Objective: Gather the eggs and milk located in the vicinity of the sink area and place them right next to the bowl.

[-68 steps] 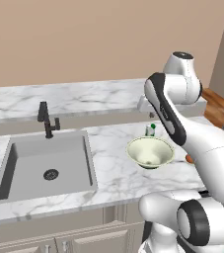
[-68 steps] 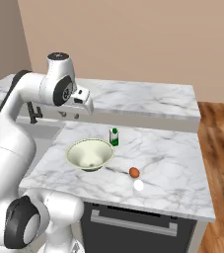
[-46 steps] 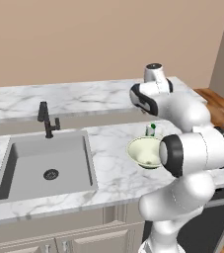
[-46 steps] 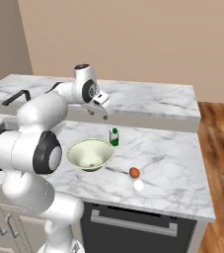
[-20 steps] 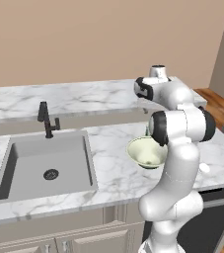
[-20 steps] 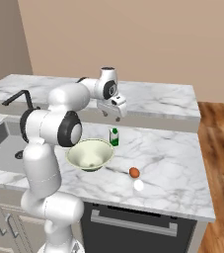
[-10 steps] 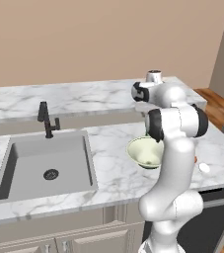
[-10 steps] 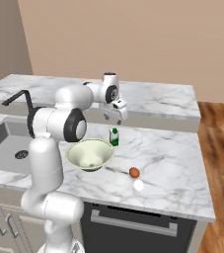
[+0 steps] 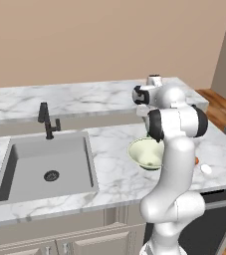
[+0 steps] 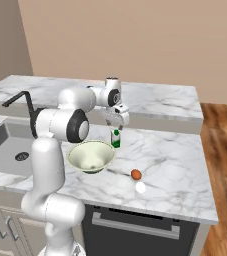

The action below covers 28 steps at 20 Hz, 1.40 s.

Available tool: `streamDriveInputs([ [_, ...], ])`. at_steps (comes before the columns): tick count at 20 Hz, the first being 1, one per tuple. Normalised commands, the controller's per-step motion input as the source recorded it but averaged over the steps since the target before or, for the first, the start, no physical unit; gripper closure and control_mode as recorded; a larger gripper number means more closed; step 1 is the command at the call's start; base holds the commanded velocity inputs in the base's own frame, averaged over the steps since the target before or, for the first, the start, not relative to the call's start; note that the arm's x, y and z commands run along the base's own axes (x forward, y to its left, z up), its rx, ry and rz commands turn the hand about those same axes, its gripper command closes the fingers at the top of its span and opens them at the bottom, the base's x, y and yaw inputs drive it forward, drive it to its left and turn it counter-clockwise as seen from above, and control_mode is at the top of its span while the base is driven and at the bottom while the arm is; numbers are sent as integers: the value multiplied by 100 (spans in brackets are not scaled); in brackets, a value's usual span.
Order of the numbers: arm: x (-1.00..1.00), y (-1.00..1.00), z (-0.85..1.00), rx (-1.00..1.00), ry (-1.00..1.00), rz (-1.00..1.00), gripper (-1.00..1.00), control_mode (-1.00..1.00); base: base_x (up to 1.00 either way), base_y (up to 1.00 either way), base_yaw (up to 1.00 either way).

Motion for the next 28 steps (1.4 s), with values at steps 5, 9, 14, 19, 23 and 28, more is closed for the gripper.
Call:
streamDriveInputs([
  [5, 0, 0, -30, 1, 3, -7, -100, -100, 0, 0, 0],
  [9, 0, -1, -38, 1, 5, -9, -100, -100, 0, 0, 0],
  [14, 0, 0, -34, 0, 3, -7, -100, -100, 0, 0, 0],
  [19, 0, 0, -7, 1, 0, -2, -100, -100, 0, 0, 0],
  [23, 0, 0, -4, 0, 0, 0, 100, -100, 0, 0, 0],
  [28, 0, 0, 0, 0, 0, 0, 100, -100, 0, 0, 0],
])
